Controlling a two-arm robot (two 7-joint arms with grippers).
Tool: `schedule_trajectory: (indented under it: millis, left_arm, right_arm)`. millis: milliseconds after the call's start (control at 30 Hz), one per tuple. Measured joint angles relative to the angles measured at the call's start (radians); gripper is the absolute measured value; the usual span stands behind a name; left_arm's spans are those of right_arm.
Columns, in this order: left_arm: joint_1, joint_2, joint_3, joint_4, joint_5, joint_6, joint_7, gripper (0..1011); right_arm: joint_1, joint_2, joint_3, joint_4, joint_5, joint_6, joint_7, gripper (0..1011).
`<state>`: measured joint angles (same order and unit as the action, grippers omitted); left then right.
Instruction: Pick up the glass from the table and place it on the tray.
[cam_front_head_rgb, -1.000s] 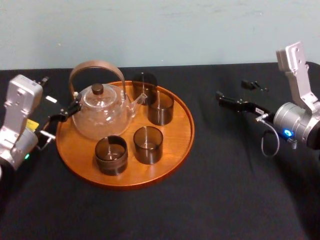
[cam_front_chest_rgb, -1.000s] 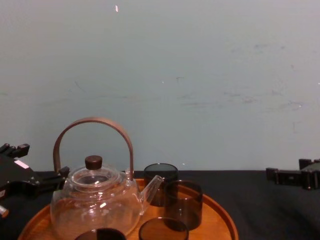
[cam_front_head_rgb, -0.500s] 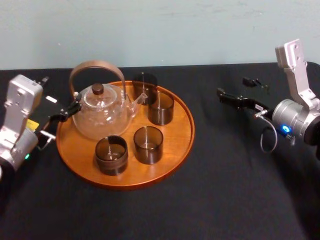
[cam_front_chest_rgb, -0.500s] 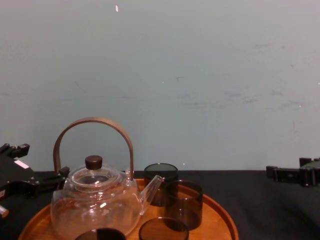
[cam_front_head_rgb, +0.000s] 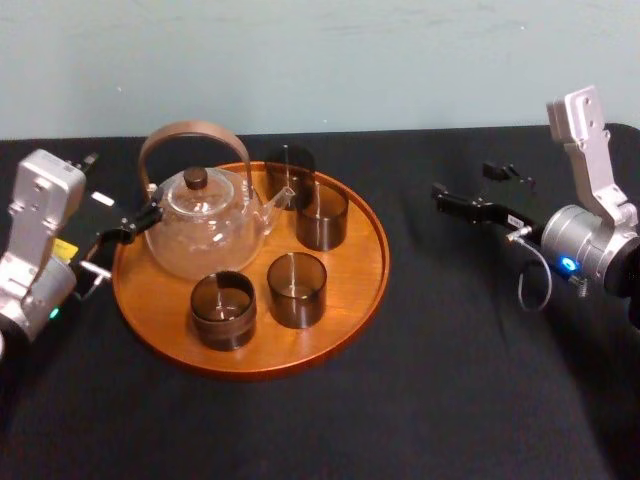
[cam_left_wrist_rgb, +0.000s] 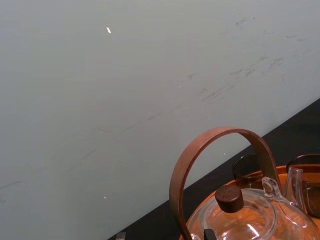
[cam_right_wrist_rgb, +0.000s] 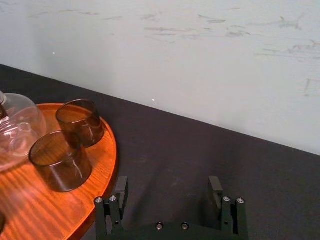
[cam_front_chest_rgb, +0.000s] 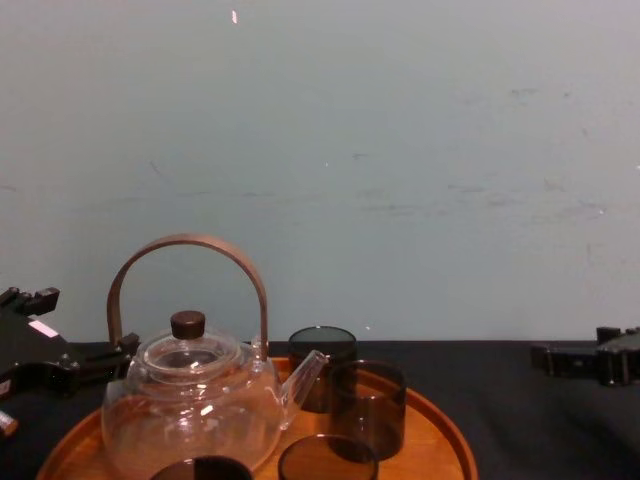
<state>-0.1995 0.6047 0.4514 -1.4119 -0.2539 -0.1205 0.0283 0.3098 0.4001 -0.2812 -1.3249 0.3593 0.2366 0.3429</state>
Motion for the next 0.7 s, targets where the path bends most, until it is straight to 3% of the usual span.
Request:
schedule_trajectory:
  millis: [400,700]
  left_arm:
    - [0.000,0.000,0.000,0.000,0.000,0.000,0.000,1010]
    - [0.000,0.000,0.000,0.000,0.000,0.000,0.000,1010]
  right_arm:
    - [-0.035,0.011,-0.009,-0.054,0.000,-0.010,0.018,1002]
    - [-0.022,0.005,-0.001,-0.035,0.001,0.007,-0.004,1002]
